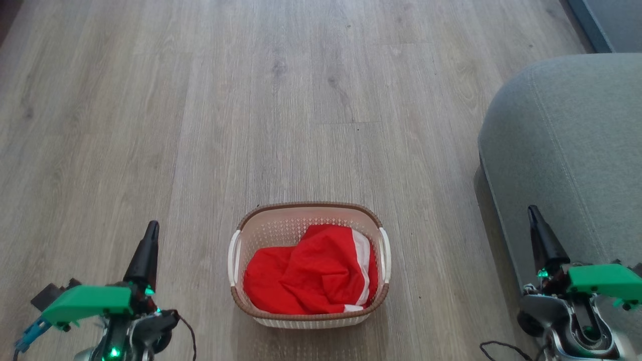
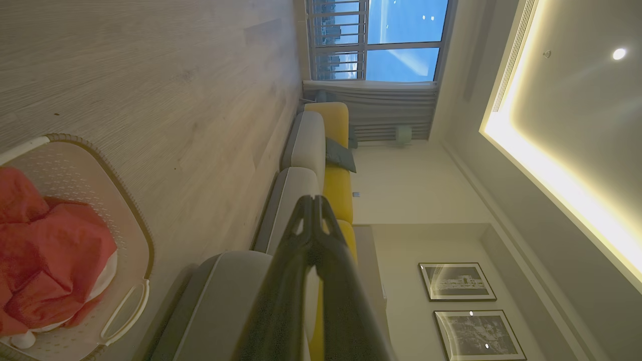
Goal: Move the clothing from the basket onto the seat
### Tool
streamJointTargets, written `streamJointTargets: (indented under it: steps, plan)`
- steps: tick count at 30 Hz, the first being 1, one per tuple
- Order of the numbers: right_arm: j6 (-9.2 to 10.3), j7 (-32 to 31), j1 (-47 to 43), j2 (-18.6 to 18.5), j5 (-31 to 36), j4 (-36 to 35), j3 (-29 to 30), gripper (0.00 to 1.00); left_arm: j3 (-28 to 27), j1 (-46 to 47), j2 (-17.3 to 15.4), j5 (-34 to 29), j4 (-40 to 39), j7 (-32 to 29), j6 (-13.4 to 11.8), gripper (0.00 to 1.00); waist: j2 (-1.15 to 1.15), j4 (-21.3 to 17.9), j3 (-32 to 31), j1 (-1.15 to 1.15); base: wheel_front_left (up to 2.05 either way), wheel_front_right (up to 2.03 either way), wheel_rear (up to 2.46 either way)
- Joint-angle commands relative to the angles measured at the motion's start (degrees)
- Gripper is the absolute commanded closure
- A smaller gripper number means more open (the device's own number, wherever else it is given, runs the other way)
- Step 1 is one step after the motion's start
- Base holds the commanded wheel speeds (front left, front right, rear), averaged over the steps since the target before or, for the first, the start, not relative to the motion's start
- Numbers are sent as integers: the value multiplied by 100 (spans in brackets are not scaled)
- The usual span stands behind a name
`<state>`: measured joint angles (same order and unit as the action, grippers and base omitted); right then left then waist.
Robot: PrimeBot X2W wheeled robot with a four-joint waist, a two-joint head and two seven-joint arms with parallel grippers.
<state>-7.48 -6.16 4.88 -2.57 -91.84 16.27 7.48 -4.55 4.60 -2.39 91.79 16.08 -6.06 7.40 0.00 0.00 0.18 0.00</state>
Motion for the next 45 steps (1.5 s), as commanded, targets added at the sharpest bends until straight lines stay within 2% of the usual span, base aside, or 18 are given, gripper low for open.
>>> streamJointTargets:
  steps: [1,15,16,21,36,45]
  plan:
    - [-1,-31,131,-31,-35,-224,-98,100,-194,159,-49,40,-205,-41,9,100,0,0,0,0,0,0,0]
    - [-1,-31,131,-31,-35,-224,-98,100,-194,159,-49,40,-205,-41,9,100,0,0,0,0,0,0,0]
    - [-1,1,0,3,1,21,-4,0,3,-1,2,-1,16,2,-1,0,0,0,0,0,0,0,0]
    - [-1,5,-148,65,6,422,-38,0,44,-187,22,-2,388,14,-1,0,0,0,5,0,0,0,0]
    - [-1,179,192,-4,151,478,-255,0,90,101,-22,-116,460,208,0,0,0,-6,36,0,0,0,0]
    - [-1,405,453,-128,382,592,-535,0,279,292,-141,-441,506,422,1,0,0,-11,63,0,0,0,0]
